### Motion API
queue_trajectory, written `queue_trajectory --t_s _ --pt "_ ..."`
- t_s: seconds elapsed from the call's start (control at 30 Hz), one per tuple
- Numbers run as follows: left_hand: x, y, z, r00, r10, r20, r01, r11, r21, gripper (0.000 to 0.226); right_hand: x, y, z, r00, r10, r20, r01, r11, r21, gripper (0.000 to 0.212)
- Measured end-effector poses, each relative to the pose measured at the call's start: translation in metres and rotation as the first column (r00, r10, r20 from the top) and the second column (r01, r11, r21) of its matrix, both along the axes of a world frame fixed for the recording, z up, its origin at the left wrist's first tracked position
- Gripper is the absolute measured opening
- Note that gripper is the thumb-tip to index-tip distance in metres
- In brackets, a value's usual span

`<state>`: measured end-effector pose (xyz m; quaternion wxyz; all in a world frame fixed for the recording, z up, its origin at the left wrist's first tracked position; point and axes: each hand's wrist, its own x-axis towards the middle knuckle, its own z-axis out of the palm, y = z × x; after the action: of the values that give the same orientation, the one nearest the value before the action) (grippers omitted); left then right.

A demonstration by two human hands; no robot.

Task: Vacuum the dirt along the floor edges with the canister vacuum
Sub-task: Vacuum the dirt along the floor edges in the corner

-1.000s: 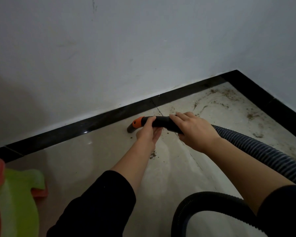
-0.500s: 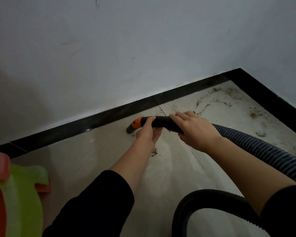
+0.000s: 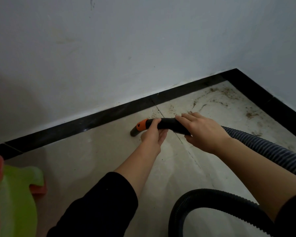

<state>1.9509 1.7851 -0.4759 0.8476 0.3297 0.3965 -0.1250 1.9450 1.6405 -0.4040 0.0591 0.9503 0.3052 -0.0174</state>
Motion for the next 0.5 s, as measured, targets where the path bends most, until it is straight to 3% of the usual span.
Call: queue_trajectory --t_s 0.5 --pt "-0.005 -0.028 0.004 0.999 -0.038 0.025 0.039 0.999 -0.025 0.029 -0.007 -0.026 0.007 0.999 -0.033 0.009 0.033 0.999 -0.027 0.056"
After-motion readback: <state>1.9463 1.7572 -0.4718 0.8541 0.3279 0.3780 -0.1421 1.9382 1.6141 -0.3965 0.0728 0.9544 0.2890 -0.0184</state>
